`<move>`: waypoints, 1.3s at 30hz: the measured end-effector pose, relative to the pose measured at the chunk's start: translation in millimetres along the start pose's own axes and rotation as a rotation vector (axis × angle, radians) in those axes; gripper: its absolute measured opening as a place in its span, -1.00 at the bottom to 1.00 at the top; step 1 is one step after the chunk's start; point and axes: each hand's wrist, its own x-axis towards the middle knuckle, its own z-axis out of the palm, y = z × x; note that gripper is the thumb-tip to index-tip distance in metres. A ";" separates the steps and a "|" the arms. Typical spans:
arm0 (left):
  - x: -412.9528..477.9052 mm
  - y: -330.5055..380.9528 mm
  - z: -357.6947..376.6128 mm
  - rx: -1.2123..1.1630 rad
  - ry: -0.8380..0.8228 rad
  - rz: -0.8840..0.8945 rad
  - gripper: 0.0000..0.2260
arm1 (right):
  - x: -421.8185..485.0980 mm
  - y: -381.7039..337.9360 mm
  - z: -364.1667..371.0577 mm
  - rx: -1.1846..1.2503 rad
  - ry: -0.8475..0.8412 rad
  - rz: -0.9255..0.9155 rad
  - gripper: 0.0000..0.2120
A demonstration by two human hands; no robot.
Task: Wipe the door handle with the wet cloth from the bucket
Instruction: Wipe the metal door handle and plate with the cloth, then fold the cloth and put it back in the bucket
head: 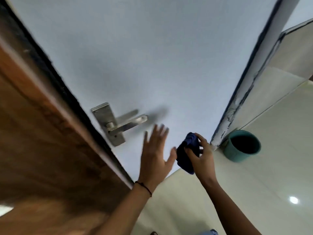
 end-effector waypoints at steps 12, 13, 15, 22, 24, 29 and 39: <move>66.4 230.6 187.4 -0.861 -0.600 -0.315 -0.77 | 42.4 25.7 -280.1 -0.090 0.117 -0.113 -0.49; 69.9 249.4 202.6 -0.888 -0.614 -0.312 -0.87 | 44.6 28.7 -303.4 -0.080 0.144 -0.104 -0.51; 76.6 282.2 226.9 -0.952 -0.644 -0.323 -0.93 | 52.9 35.5 -344.3 -0.038 0.209 -0.057 -0.57; 107.4 350.6 315.1 -1.134 -0.775 -0.437 -0.88 | 110.1 64.2 -448.9 0.292 0.170 0.303 -0.69; 120.8 356.3 341.4 -1.196 -0.807 -0.523 -0.91 | 134.1 74.2 -468.7 0.362 0.056 0.351 -0.68; 155.8 354.0 415.9 -1.264 -0.822 -0.693 -0.68 | 207.0 99.6 -497.4 0.467 0.022 0.413 -0.73; 223.0 372.7 552.7 -1.099 -0.819 -0.878 -0.67 | 373.7 144.7 -538.7 0.080 0.123 0.525 -0.75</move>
